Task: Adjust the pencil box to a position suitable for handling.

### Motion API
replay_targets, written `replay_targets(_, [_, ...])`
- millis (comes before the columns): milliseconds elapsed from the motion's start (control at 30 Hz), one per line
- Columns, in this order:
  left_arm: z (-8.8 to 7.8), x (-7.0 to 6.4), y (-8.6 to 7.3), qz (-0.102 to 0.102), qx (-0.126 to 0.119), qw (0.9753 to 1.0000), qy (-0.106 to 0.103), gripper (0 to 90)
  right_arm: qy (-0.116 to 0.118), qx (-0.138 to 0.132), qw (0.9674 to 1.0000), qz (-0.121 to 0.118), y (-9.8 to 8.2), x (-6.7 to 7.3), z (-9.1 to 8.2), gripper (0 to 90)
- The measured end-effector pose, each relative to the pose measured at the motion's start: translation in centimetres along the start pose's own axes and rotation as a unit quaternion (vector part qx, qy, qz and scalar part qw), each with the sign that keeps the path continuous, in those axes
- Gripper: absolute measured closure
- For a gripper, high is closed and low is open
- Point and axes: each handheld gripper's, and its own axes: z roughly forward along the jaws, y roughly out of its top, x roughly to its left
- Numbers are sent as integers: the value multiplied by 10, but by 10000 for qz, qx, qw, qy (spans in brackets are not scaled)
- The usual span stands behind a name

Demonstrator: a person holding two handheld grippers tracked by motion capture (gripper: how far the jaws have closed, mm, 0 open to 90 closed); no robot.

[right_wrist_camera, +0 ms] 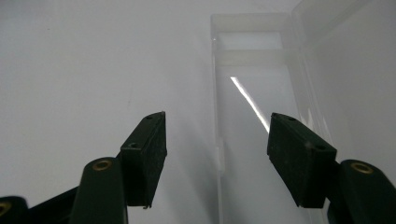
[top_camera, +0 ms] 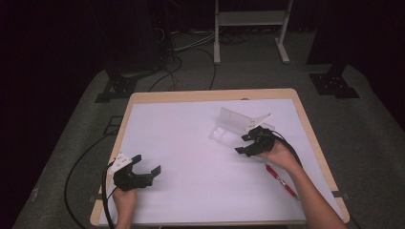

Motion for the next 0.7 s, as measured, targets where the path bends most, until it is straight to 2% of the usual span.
replay_targets(167, [0, 0, 0, -2, 0, 10000, -4, 0, -32, 124, 9999, 58, -2, -1, 6, 437])
replay_targets(367, [0, 0, 0, 10, 1, 10000, -12, 0, -47, 145, 9999, -22, -1, -2, 9, 530])
replay_targets(600, [0, 0, 0, 10, 1, 10000, -8, 0, -38, 272, 9996, 56, -4, -5, 13, 543])
replay_targets(700, [0, 0, 0, 10, -1, 10000, -7, 0, -52, 320, 9995, 50, -5, -7, 15, 575])
